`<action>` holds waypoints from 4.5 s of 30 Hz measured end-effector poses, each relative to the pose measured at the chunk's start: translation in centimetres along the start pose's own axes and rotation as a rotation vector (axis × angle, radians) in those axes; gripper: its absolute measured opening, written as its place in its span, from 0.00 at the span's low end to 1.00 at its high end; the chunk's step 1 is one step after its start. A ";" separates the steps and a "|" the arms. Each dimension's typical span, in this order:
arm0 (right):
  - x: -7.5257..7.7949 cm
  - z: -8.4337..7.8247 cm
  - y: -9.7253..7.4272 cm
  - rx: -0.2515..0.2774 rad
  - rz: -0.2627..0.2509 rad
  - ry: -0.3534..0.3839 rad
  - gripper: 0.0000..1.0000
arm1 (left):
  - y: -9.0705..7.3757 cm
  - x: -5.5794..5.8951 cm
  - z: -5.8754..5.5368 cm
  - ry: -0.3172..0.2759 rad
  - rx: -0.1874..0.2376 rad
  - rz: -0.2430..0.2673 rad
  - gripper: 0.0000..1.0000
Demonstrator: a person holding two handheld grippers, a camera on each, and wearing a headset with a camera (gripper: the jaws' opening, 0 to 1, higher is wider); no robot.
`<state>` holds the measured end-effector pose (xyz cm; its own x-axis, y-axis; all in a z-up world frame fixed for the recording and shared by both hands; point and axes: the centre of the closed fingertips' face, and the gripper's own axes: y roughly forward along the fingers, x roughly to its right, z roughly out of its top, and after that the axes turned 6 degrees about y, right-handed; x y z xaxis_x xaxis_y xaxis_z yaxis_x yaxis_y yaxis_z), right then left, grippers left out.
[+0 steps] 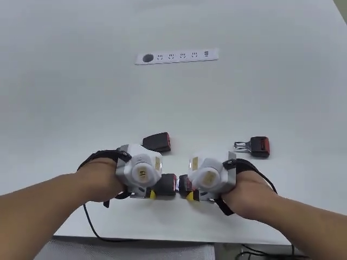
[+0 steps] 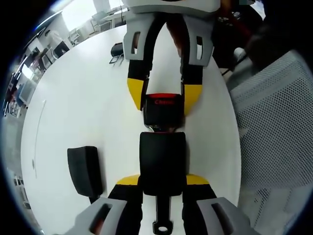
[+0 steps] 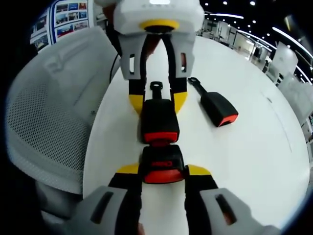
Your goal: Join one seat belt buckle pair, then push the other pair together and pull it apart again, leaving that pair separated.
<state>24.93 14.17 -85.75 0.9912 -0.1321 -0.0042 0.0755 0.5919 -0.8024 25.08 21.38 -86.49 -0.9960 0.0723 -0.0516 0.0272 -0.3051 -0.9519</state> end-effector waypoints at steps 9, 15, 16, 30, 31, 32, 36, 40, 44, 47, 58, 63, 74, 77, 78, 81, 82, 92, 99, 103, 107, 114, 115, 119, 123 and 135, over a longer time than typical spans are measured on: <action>0.3 -0.4 -0.1 0.000 0.016 -0.004 0.32 | 0.0 -0.1 0.2 -0.019 0.050 0.011 0.29; 0.3 -0.5 0.0 0.003 0.018 0.004 0.33 | 0.0 -0.1 0.3 -0.014 0.042 0.015 0.30; 0.3 -0.5 0.1 0.000 0.019 0.003 0.33 | 0.0 -0.1 0.3 -0.015 0.039 0.018 0.30; -0.2 -1.0 0.2 -0.039 0.037 0.033 0.41 | -0.2 -0.2 0.2 -0.094 -0.034 0.020 0.34; -0.3 -0.9 0.1 -0.037 0.036 0.028 0.41 | -0.3 -0.2 0.3 -0.091 -0.032 0.026 0.34; -0.4 -0.7 -0.1 -0.031 0.038 0.025 0.41 | -0.6 -0.2 0.5 -0.094 -0.028 0.031 0.34; -0.1 0.0 -1.5 0.005 0.032 0.045 0.40 | -1.8 -0.5 0.8 -0.110 -0.002 0.044 0.34; 0.6 0.6 -3.6 0.057 0.009 0.064 0.40 | -3.3 -1.5 0.9 -0.110 0.014 0.071 0.37; 1.8 -0.1 -5.3 0.074 -0.013 0.069 0.39 | -4.6 -3.6 1.1 -0.116 0.034 0.116 0.37; 3.8 -1.4 -6.4 0.069 -0.043 0.088 0.38 | -5.2 -5.9 0.9 -0.155 0.043 0.155 0.40; 10.5 -6.5 -10.4 0.024 -0.152 0.161 0.37 | -4.6 -11.3 -1.3 -0.154 0.021 0.195 0.45; 12.2 -9.7 -11.0 -0.039 -0.148 0.210 0.37 | -3.1 -11.7 -2.6 -0.163 -0.009 0.171 0.39; 12.8 -12.8 -10.3 -0.134 -0.113 0.179 0.37 | -1.4 -11.1 -3.4 -0.126 -0.028 0.095 0.32; 12.7 -12.7 -10.1 -0.139 -0.099 0.164 0.35 | -1.2 -11.2 -3.3 -0.118 -0.026 0.087 0.32; 12.5 -12.7 -10.2 -0.145 -0.093 0.146 0.34 | -1.2 -11.1 -3.2 -0.109 -0.027 0.083 0.32; 12.4 -12.6 -10.1 -0.158 -0.078 0.120 0.33 | -1.0 -11.1 -3.2 -0.071 -0.030 0.081 0.32; 12.4 -12.6 -10.2 -0.158 -0.072 0.118 0.33 | -1.0 -11.1 -3.2 -0.058 -0.032 0.081 0.31; 12.4 -11.7 -9.9 -0.175 -0.087 0.095 0.33 | -1.2 -10.8 -2.9 -0.024 -0.053 0.059 0.31; 11.8 -8.7 -7.7 -0.142 -0.070 0.076 0.33 | -1.3 -10.5 -2.6 -0.002 -0.066 0.049 0.32; 11.5 -6.2 -6.0 -0.122 -0.062 0.050 0.33 | -1.3 -10.6 -2.6 0.005 -0.068 0.046 0.32; 10.9 -4.3 -4.4 -0.103 -0.038 0.028 0.33 | -1.3 -10.6 -2.6 0.011 -0.063 0.044 0.32; 10.8 -1.6 -2.3 -0.071 -0.033 0.028 0.33 | -1.2 -10.6 -2.5 0.043 -0.082 0.032 0.31; 10.7 -1.2 -2.1 -0.068 -0.032 0.028 0.33 | -1.2 -10.6 -2.5 0.046 -0.083 0.032 0.31; 10.6 0.1 -1.1 -0.061 -0.025 0.014 0.33 | -1.1 -10.7 -2.6 0.049 -0.089 0.029 0.31; 10.5 1.1 -0.3 -0.061 -0.022 0.007 0.33 | -1.1 -10.7 -2.7 0.044 -0.089 0.027 0.31; 10.5 1.2 -0.1 -0.063 -0.030 -0.010 0.33 | -1.1 -10.7 -2.7 0.039 -0.093 0.019 0.31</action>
<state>35.47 13.67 -84.95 0.9897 -0.1406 0.0261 0.0983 0.5362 -0.8384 35.91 23.54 -85.73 -0.9913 0.1044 -0.0800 0.0557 -0.2171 -0.9746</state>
